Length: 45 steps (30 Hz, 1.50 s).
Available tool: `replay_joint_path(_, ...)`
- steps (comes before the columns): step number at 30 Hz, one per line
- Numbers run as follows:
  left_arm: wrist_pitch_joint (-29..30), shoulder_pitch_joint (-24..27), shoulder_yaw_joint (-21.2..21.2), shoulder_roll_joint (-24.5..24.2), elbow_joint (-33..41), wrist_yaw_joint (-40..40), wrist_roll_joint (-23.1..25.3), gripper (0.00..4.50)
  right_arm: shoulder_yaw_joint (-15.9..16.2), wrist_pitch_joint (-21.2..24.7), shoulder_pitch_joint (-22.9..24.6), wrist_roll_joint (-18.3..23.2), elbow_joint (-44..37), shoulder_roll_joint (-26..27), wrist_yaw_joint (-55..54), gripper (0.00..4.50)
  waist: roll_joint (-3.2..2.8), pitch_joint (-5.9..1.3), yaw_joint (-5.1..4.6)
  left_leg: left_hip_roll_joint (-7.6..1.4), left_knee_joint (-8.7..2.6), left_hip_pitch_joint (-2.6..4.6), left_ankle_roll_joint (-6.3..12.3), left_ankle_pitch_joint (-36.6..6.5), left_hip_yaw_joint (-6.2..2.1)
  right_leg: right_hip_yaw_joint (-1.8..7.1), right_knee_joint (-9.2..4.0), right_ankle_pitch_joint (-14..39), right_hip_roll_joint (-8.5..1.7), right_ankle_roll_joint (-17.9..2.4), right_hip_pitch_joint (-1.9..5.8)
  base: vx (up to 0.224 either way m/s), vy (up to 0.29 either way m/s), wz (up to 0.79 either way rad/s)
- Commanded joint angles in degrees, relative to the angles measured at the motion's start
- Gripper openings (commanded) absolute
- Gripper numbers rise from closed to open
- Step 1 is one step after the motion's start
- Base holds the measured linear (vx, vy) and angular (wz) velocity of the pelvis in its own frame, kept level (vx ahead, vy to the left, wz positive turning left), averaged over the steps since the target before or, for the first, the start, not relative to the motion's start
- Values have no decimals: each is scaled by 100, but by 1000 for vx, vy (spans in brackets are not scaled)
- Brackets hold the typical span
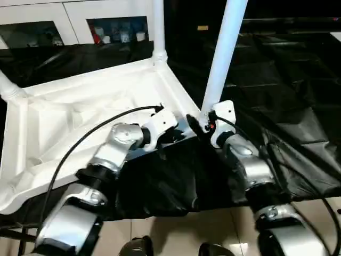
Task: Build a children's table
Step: Rotate leg to tighten
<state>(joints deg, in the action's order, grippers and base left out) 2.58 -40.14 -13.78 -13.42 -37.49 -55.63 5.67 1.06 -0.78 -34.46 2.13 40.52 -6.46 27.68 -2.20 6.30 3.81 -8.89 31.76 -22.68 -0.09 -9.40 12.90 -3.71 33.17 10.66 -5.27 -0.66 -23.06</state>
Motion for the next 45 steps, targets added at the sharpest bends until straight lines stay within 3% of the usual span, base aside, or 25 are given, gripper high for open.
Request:
replay_joint_path(1, -240, 150, -153, -4, 104, -447, -217, 0, 296, 58, 22, -135, 150, -155, 639, 389, 27, -353, -2, -502, -342, 152, 515, -908, -257, 299, -246, 37, -440, -1608, 222, 0, 0, 0)
replay_joint_path(2, -265, 192, -141, -134, 138, -654, -262, 0, 437, 56, 56, -99, 27, -348, 1220, 389, -2, -346, 15, -474, -316, 131, 637, -820, -256, 272, -219, -97, -430, -1648, 241, 0, 0, 0)
replay_joint_path(3, -279, 225, -129, -240, 167, -819, -298, 0, 557, 59, 89, -58, -90, -508, 1716, 389, 10, -350, 18, -482, -298, 132, 756, -746, -248, 269, -215, -220, -427, -1669, 238, 0, 0, 0)
replay_joint_path(6, -265, 252, -84, -377, 195, -1064, -376, 0, 809, 128, 192, 107, -385, -795, 2694, 389, -4, -337, 18, -502, -289, 118, 905, -737, -246, 262, -208, -249, -434, -1720, 230, 0, 0, 0)
replay_joint_path(7, -243, 251, -72, -403, 198, -1136, -404, 0, 873, 190, 226, 183, -488, -873, 2977, 389, 17, -330, 31, -506, -289, 125, 913, -788, -248, 262, -217, -113, -440, -1733, 233, 0, 0, 0)
replay_joint_path(9, -223, 240, -73, -457, 194, -1290, -458, 0, 957, 315, 252, 328, -621, -984, 3383, 389, 47, -312, 34, -515, -309, 134, 868, -925, -248, 263, -258, 206, -438, -1736, 224, 0, 0, 0)
replay_joint_path(12, -241, 191, -65, -562, 124, -1494, -519, 0, 1104, 533, 292, 561, -859, -1163, 4097, 389, 21, -295, 74, -542, -336, 157, 755, -1079, -260, 280, -281, 587, -442, -1695, 197, 0, 0, 0)
replay_joint_path(14, -259, 135, -72, -650, 47, -1648, -546, 0, 1279, 627, 329, 616, -1034, -1317, 4606, 374, 59, -305, 97, -544, -338, 171, 699, -1059, -256, 285, -272, 550, -441, -1694, 199, 0, 0, 0)
replay_joint_path(20, -283, 108, -78, -698, 10, -1746, -556, 0, 1444, 659, 397, 543, -1201, -1390, 4864, 316, 39, -329, 158, -535, -306, 168, 727, -825, -248, 286, -230, 249, -461, -1761, 200, 0, 0, 0)
replay_joint_path(24, -321, 94, -61, -683, -32, -1720, -536, 0, 1475, 599, 451, 508, -1165, -1347, 4809, 293, 43, -335, 171, -541, -314, 170, 660, -921, -252, 287, -249, 446, -469, -1749, 196, 0, 0, 0)
replay_joint_path(26, -339, 99, -45, -688, -54, -1714, -543, 0, 1478, 619, 512, 501, -1201, -1328, 4772, 281, 6, -345, 175, -543, -315, 180, 607, -970, -255, 288, -252, 496, -469, -1736, 199, 0, 0, 0)
replay_joint_path(30, -357, 81, 17, -634, -129, -1567, -576, 0, 1251, 773, 671, 553, -1378, -1117, 4193, 273, 24, -352, 172, -533, -309, 174, 630, -895, -249, 287, -239, 326, -457, -1737, 204, 0, 0, 0)
replay_joint_path(31, -321, 67, 79, -523, -146, -1211, -519, 0, 1029, 678, 692, 407, -1216, -818, 3322, 273, 48, -341, 169, -531, -314, 157, 627, -920, -255, 290, -246, 418, -475, -1730, 210, 0, 0, 0)
replay_joint_path(32, -321, 67, 79, -523, -146, -1211, -519, 0, 1029, 678, 692, 407, -1216, -818, 3322, 273, 33, -337, 160, -545, -325, 157, 576, -949, -255, 302, -255, 508, -482, -1709, 187, 0, 0, 0)
replay_joint_path(33, -284, 65, 90, -476, -140, -1024, -467, 0, 928, 669, 689, 328, -1116, -666, 2876, 272, 50, -329, 121, -533, -348, 158, 447, -1166, -268, 298, -284, 855, -481, -1670, 177, 0, 0, 0)
replay_joint_path(35, -211, 95, 91, -380, -61, -750, -394, 0, 739, 712, 661, 187, -918, -354, 1963, 272, 12, -290, 66, -538, -406, 182, 106, -1681, -301, 316, -377, 1756, -510, -1485, 149, 0, 0, 0)
replay_joint_path(37, -112, 117, 65, -245, 11, -378, -265, 0, 535, 790, 643, 166, -779, -13, 1175, 271, 24, -288, 27, -531, -439, 185, -87, -1941, -343, 320, -415, 2200, -525, -1300, 160, 0, 0, 0)
replay_joint_path(38, 21, 129, 74, -17, 81, -47, -232, 0, 402, 803, 630, 113, -680, 310, 471, 271, 16, -293, 6, -541, -458, 209, -182, -2003, -342, 334, -427, 2235, -516, -1236, 126, 0, 0, 0)
replay_joint_path(39, 23, 129, 73, -10, 83, -38, -232, 0, 399, 804, 630, 112, -678, 319, 452, 271, 19, -290, -16, -529, -463, 234, -237, -2110, -341, 336, -444, 2249, -501, -1210, 104, 0, 0, 0)
replay_joint_path(45, 198, 65, -44, 567, 158, 631, -92, 0, 220, 701, 461, -117, -406, 1108, -1061, 270, 3, -297, -29, -509, -466, 235, -229, -2069, -326, 355, -457, 1998, -492, -1163, 100, 0, 0, 0)
